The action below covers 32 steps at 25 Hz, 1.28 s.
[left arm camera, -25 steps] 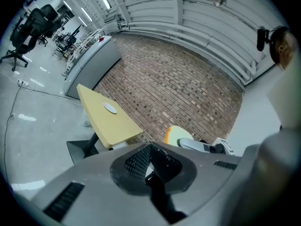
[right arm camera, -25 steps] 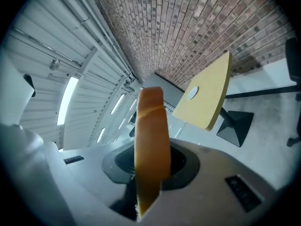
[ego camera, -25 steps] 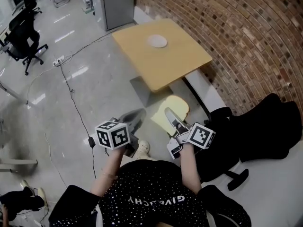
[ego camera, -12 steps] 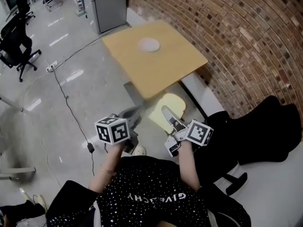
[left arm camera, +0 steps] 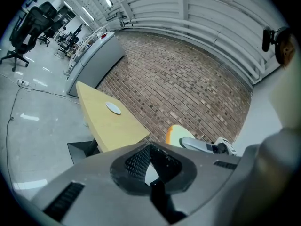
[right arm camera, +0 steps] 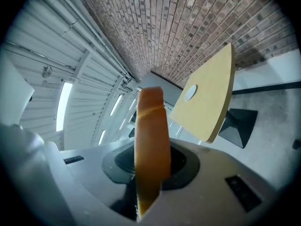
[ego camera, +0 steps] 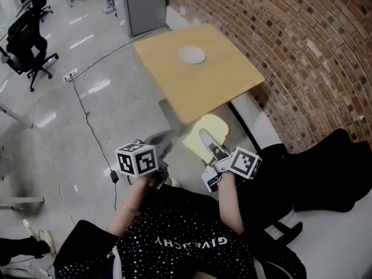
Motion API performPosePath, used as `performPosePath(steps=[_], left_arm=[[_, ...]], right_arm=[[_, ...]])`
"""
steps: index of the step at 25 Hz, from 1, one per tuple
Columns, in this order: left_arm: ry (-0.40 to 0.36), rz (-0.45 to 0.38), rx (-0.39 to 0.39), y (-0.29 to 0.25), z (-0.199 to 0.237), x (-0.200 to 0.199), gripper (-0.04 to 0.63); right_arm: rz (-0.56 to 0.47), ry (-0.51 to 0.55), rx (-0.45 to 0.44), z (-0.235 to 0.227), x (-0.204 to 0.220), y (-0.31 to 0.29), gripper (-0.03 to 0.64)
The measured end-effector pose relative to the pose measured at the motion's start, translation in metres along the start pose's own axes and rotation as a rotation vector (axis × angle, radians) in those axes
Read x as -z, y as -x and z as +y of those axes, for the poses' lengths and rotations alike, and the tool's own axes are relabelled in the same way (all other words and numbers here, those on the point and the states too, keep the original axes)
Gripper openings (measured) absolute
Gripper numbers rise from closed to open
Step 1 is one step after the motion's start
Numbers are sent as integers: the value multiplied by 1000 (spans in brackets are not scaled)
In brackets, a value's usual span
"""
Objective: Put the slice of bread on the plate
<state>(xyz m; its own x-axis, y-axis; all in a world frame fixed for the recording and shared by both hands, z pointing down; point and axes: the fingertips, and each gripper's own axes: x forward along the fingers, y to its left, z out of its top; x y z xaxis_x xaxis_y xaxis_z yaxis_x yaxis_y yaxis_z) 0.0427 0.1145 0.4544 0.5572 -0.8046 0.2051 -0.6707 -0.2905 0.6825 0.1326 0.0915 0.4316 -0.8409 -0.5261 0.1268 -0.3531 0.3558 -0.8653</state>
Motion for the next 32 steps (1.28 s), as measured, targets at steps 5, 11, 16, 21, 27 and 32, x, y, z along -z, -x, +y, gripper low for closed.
performPosePath(steps=[5,11,16,21,27,32], left_arm=[[-11,-17,-7,-3,1,-11,9],[17,-26,-6,-12,13,-20,9],[48,-19,11,-39,28,-31,9],[77,-17,15,-74,51,-59,9],[86,-6,24,-115,77,-96,9],[115,17,24,-142,102,-125,9]], right_arm=[[17,-14,-7,-1,-3,-11,98],[31,-27,12,-9,-8,-28,98],[29,-26,45,-23,-27,-43,98],[10,-47,82,-44,-59,-67,98],[10,-45,96,-58,-100,-111,98],[26,-58,121,-69,-124,-149,98]])
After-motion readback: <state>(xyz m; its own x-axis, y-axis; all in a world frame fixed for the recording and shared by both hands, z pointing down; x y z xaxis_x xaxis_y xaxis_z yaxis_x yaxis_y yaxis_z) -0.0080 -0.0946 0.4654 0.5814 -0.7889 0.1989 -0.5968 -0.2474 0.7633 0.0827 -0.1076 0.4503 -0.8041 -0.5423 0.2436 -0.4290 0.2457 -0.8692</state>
